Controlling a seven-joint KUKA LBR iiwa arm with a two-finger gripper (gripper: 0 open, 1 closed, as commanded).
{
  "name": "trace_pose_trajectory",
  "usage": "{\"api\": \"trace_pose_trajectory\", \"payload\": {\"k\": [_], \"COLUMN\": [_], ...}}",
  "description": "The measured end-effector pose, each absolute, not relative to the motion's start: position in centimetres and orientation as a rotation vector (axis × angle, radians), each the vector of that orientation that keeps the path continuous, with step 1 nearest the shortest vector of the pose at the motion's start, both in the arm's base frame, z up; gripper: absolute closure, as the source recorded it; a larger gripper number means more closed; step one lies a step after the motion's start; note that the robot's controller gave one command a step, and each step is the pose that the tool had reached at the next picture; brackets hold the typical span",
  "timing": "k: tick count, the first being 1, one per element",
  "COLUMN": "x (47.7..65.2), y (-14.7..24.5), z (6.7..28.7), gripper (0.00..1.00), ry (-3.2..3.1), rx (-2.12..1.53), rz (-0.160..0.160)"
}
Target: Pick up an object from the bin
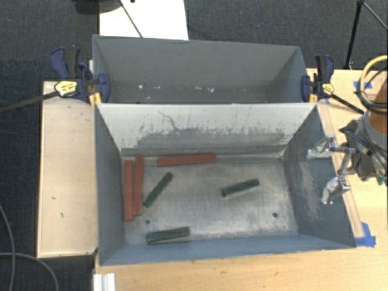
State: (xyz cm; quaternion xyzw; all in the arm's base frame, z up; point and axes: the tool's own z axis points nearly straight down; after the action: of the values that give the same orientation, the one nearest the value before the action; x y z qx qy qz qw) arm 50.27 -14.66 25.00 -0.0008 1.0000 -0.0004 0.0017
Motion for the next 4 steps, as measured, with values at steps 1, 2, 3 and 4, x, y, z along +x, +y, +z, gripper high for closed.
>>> {"api": "trace_pose_trajectory", "payload": {"k": [1, 2, 3, 4], "x": [53.2, 55.8, 56.2, 57.0], "y": [-10.3, -12.1, -9.2, -6.2], "z": [18.4, 15.0, 15.3, 11.9], "gripper": [0.0, 0.0, 0.0, 0.0], "ry": [3.131, 3.073, 3.04, 3.119], "rx": [-0.135, -0.632, -0.787, -0.349], "rz": [-0.002, 0.0, 0.001, 0.001]}}
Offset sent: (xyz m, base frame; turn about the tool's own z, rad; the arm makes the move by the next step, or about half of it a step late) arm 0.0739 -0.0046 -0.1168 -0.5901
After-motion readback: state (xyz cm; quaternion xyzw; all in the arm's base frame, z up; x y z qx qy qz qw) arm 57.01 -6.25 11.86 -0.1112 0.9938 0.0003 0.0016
